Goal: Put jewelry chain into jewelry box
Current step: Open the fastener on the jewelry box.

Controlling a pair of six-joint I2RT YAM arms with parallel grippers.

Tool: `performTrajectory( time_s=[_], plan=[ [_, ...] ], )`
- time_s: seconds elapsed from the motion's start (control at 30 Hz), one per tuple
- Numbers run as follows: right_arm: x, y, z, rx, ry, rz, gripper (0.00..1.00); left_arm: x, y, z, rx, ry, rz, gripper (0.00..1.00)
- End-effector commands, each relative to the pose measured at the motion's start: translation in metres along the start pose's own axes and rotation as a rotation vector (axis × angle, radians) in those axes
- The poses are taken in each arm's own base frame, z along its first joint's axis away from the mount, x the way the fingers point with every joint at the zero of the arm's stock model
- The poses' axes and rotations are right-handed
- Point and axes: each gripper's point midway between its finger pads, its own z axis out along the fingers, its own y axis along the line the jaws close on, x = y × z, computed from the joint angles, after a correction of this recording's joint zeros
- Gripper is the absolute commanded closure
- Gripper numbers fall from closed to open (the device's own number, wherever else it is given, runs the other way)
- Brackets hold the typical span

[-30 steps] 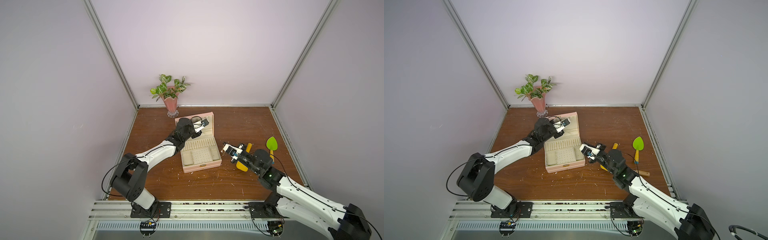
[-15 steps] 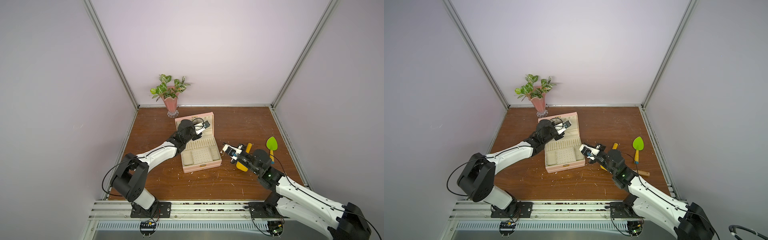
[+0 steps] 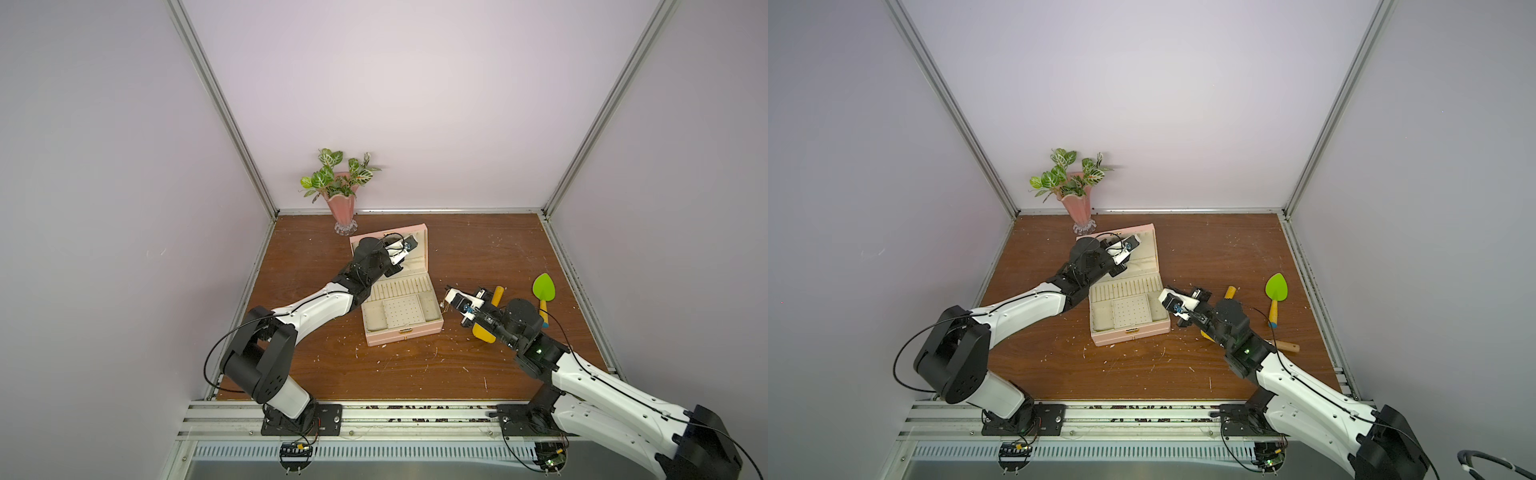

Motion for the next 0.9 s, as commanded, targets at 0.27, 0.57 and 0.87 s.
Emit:
performTrajectory(
  time_s=[0.27, 0.57, 0.87],
  plan=[
    [-0.010, -0.005, -0.001, 0.014, -0.048, 0.021, 1.00, -0.025, 0.028, -0.002, -0.058, -0.056, -0.009, 0.67],
    [-0.008, -0.003, 0.000, 0.010, -0.042, 0.022, 1.00, -0.022, 0.021, 0.008, -0.002, -0.025, 0.003, 0.72],
    [-0.007, -0.004, -0.001, 0.014, -0.038, 0.021, 1.00, -0.018, 0.012, 0.009, 0.047, -0.006, 0.034, 0.87]
  ],
)
